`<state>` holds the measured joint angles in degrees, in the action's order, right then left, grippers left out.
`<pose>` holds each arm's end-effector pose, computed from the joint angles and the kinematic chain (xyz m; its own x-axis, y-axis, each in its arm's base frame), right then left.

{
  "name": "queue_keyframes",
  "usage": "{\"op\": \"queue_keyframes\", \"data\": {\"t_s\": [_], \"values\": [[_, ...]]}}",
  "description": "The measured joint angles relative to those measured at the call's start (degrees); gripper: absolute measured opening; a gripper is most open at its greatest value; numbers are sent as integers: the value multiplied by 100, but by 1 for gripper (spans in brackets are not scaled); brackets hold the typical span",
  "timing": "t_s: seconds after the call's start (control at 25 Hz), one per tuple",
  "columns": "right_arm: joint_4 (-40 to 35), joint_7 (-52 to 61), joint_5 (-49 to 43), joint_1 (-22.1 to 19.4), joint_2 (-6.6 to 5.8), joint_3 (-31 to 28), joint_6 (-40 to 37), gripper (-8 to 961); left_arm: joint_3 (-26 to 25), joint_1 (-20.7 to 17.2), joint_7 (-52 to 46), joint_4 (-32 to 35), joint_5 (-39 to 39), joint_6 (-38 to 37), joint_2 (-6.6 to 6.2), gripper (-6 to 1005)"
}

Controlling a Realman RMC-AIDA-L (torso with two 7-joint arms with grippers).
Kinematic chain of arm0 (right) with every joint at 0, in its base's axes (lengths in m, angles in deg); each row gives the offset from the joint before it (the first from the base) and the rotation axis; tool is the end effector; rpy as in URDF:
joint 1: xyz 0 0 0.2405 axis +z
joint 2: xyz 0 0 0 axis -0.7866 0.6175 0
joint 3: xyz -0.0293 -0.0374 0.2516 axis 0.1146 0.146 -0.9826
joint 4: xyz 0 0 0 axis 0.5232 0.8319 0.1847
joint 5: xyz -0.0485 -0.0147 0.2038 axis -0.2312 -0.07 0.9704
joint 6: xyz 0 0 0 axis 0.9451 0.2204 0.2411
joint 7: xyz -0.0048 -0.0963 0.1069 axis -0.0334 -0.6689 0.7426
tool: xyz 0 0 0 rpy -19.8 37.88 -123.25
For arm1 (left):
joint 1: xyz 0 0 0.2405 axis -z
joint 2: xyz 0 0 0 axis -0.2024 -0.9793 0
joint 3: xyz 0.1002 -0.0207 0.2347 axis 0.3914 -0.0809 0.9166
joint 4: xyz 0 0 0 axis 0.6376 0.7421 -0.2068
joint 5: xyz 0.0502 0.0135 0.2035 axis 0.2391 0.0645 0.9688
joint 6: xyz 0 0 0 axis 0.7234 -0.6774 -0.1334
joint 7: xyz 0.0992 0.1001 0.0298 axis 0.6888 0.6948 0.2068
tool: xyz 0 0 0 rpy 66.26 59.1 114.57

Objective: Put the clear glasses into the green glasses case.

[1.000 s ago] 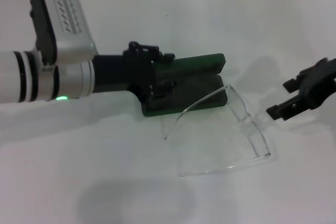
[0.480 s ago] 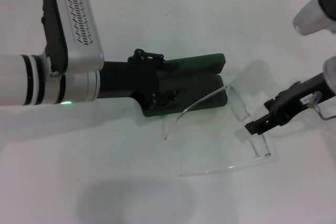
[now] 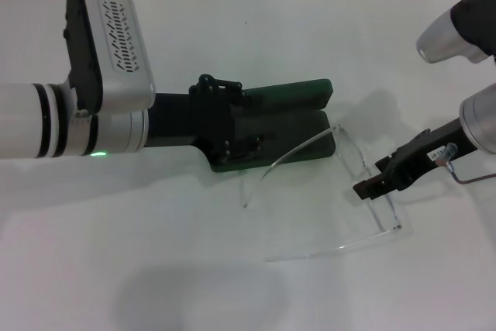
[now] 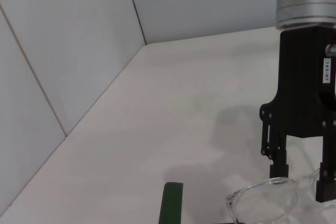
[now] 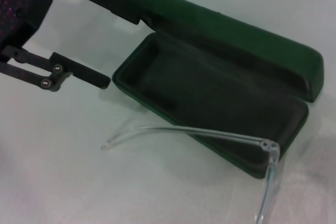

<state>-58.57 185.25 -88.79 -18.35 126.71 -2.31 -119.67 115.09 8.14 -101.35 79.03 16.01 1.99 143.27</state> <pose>0.1942 0.3558 -0.0218 0.7561 -0.6481 0.0904 -0.6073 -0.7465 -0.2720 -0.1929 0.3346 -0.0416 0.9793 -0.0682 0.1905 0.0051 -0.9329 -0.3600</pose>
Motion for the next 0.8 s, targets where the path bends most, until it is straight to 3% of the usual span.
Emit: {"op": "queue_keyframes", "data": {"t_s": [0.24,0.44,0.8], "values": [[335,-31,-36,107,-11,91,265,639,0,-3,0,0,0,3,0,517],[313,-184,-9,79,-5,231,435,458,0,-4,7,-8,-1,10,0,517],[297,-808,31,32,-16,214,421,227,-7,-49,-60,-7,-88,0,4,517]]}}
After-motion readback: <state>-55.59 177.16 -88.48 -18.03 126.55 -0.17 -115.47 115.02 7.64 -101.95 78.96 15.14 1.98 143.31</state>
